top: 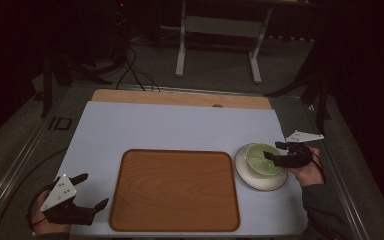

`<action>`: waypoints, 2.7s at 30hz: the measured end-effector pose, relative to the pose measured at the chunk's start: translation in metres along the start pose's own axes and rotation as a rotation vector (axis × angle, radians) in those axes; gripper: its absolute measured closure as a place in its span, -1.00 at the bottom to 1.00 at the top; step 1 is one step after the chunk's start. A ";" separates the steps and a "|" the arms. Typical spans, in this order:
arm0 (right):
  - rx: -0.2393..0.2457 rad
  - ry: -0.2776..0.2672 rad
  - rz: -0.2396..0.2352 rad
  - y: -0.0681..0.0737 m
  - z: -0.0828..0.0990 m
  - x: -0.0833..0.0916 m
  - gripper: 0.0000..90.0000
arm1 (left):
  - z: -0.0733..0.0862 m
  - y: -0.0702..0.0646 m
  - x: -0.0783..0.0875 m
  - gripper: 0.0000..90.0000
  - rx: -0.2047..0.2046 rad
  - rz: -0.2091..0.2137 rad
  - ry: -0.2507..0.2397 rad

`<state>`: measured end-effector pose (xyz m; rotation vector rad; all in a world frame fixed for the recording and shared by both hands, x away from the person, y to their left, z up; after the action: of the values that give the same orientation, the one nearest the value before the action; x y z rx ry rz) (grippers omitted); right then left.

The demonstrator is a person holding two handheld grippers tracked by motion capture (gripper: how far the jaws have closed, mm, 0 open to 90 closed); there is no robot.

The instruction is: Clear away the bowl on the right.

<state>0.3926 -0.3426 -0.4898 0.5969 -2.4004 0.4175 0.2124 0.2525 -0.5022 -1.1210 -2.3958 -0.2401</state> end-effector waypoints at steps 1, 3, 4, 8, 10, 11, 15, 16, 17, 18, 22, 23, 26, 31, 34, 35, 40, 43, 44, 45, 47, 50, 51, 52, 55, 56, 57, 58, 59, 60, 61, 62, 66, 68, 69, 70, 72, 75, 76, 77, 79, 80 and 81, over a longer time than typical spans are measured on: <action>-0.002 0.007 0.000 0.000 0.001 -0.001 -0.28 | 0.000 0.000 0.000 -0.98 -0.001 -0.001 -0.002; -0.005 0.023 0.006 0.000 0.003 -0.003 -0.24 | -0.001 -0.001 0.001 -0.98 -0.004 -0.002 -0.009; -0.009 0.027 0.009 -0.001 0.004 -0.004 -0.22 | -0.001 -0.001 0.001 -0.98 -0.005 -0.003 -0.010; -0.026 0.046 0.015 -0.002 0.007 -0.008 -0.11 | -0.001 0.000 0.001 -0.98 -0.005 -0.009 -0.011; -0.035 0.050 0.032 -0.003 0.007 -0.008 0.04 | -0.001 0.000 0.002 -0.98 -0.009 -0.012 -0.016; -0.043 0.053 0.029 -0.004 0.007 -0.008 0.09 | -0.001 0.000 0.002 -0.98 -0.007 -0.013 -0.016; -0.061 0.081 0.027 -0.007 0.010 -0.010 0.19 | -0.001 0.000 0.002 -0.98 -0.008 -0.015 -0.017; -0.066 0.090 0.025 -0.007 0.011 -0.011 0.22 | -0.001 0.000 0.002 -0.98 -0.007 -0.015 -0.016; -0.071 0.100 0.021 -0.007 0.013 -0.013 0.23 | -0.001 0.000 0.002 -0.98 -0.007 -0.014 -0.015; -0.071 0.100 0.021 -0.007 0.013 -0.013 0.23 | -0.001 0.000 0.002 -0.98 -0.007 -0.014 -0.015; -0.078 0.133 0.012 -0.006 0.016 -0.016 0.29 | -0.001 0.000 0.002 -0.98 -0.010 -0.024 -0.020; -0.072 0.151 0.004 -0.005 0.017 -0.017 0.30 | -0.002 0.000 0.003 -0.98 -0.011 -0.024 -0.021; -0.070 0.185 -0.016 -0.002 0.022 -0.023 0.36 | -0.002 0.000 0.003 -0.98 -0.012 -0.024 -0.021; -0.089 0.192 -0.032 -0.001 0.023 -0.025 0.52 | -0.001 0.000 0.002 -0.98 -0.010 -0.023 -0.018; -0.077 0.217 -0.025 0.001 0.021 -0.025 0.74 | -0.002 0.000 0.003 -0.98 -0.015 -0.026 -0.021; -0.075 0.224 -0.032 0.003 0.020 -0.026 0.75 | -0.002 0.000 0.003 -0.98 -0.014 -0.026 -0.021; -0.088 0.241 -0.044 0.007 0.017 -0.029 0.79 | -0.002 0.000 0.003 -0.98 -0.016 -0.031 -0.021; -0.095 0.231 -0.049 0.008 0.017 -0.029 0.81 | -0.002 0.000 0.004 -0.98 -0.012 -0.031 -0.024; -0.106 0.224 -0.056 0.008 0.017 -0.028 0.82 | -0.002 0.000 0.004 -0.98 -0.011 -0.032 -0.025; -0.118 0.216 -0.065 0.007 0.017 -0.028 0.83 | -0.002 0.000 0.004 -0.98 -0.010 -0.031 -0.026; -0.136 0.196 -0.080 0.007 0.017 -0.026 0.85 | -0.002 0.000 0.004 -0.98 -0.011 -0.033 -0.028; -0.131 0.185 -0.079 0.008 0.016 -0.025 0.85 | -0.002 0.000 0.004 -0.98 -0.010 -0.033 -0.027; -0.125 0.185 -0.077 0.008 0.015 -0.024 0.85 | -0.002 0.000 0.004 -0.98 -0.011 -0.033 -0.025; -0.120 0.179 -0.074 0.009 0.014 -0.022 0.84 | -0.002 0.000 0.004 -0.98 -0.011 -0.033 -0.027; -0.116 0.169 -0.069 0.010 0.011 -0.019 0.84 | -0.002 0.000 0.004 -0.98 -0.010 -0.034 -0.028; -0.115 0.166 -0.071 0.010 0.010 -0.018 0.83 | -0.002 0.000 0.004 -0.98 -0.010 -0.034 -0.028; -0.118 0.166 -0.074 0.010 0.009 -0.017 0.83 | -0.002 0.000 0.004 -0.98 -0.010 -0.035 -0.029; -0.123 0.166 -0.079 0.011 0.008 -0.016 0.83 | -0.002 0.000 0.004 -0.98 -0.010 -0.035 -0.029; -0.128 0.165 -0.081 0.011 0.008 -0.016 0.82 | -0.002 0.001 0.004 -0.98 -0.010 -0.034 -0.029; -0.128 0.163 -0.079 0.011 0.007 -0.015 0.82 | -0.002 0.001 0.004 -0.98 -0.010 -0.034 -0.029; -0.129 0.164 -0.077 0.011 0.007 -0.015 0.82 | -0.002 0.001 0.004 -0.98 -0.009 -0.034 -0.028; -0.130 0.163 -0.076 0.012 0.007 -0.015 0.82 | -0.002 0.001 0.004 -0.98 -0.009 -0.034 -0.028; -0.125 0.156 -0.071 0.013 0.007 -0.014 0.82 | -0.002 0.001 0.005 -0.98 -0.010 -0.039 -0.032; -0.123 0.151 -0.070 0.014 0.006 -0.013 0.82 | -0.002 0.001 0.005 -0.98 -0.010 -0.040 -0.033; -0.124 0.146 -0.070 0.014 0.005 -0.012 0.82 | -0.002 0.001 0.005 -0.98 -0.010 -0.041 -0.032; -0.125 0.145 -0.070 0.014 0.004 -0.011 0.82 | -0.002 0.001 0.005 -0.98 -0.010 -0.042 -0.032; -0.121 0.136 -0.070 0.014 0.002 -0.010 0.82 | -0.002 0.001 0.005 -0.98 -0.010 -0.041 -0.034; -0.114 0.128 -0.073 0.014 -0.001 -0.008 0.82 | -0.002 0.001 0.005 -0.98 -0.010 -0.041 -0.034; -0.106 0.120 -0.074 0.015 -0.004 -0.006 0.82 | -0.002 0.001 0.005 -0.98 -0.012 -0.041 -0.034; -0.103 0.117 -0.075 0.016 -0.005 -0.005 0.82 | -0.002 0.001 0.005 -0.98 -0.012 -0.041 -0.034; -0.099 0.110 -0.077 0.017 -0.008 -0.004 0.82 | -0.002 0.001 0.005 -0.98 -0.011 -0.042 -0.035; -0.097 0.108 -0.078 0.018 -0.010 -0.003 0.82 | -0.002 0.001 0.005 -0.98 -0.011 -0.042 -0.036; -0.095 0.105 -0.078 0.018 -0.011 -0.003 0.82 | -0.002 0.002 0.005 -0.98 -0.010 -0.043 -0.037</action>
<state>0.3904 -0.3215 -0.4861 0.6084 -2.2755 0.2926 0.2115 0.2561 -0.4977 -1.0888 -2.4557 -0.2483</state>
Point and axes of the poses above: each handheld gripper's, and its own axes: x roughly backward along the jaws, z roughly out of its underside, y roughly to its left, the point moved 4 cm from there along -x, roughly forward along the jaws, and after that the axes turned 11 degrees about z, right-handed, at the moved point
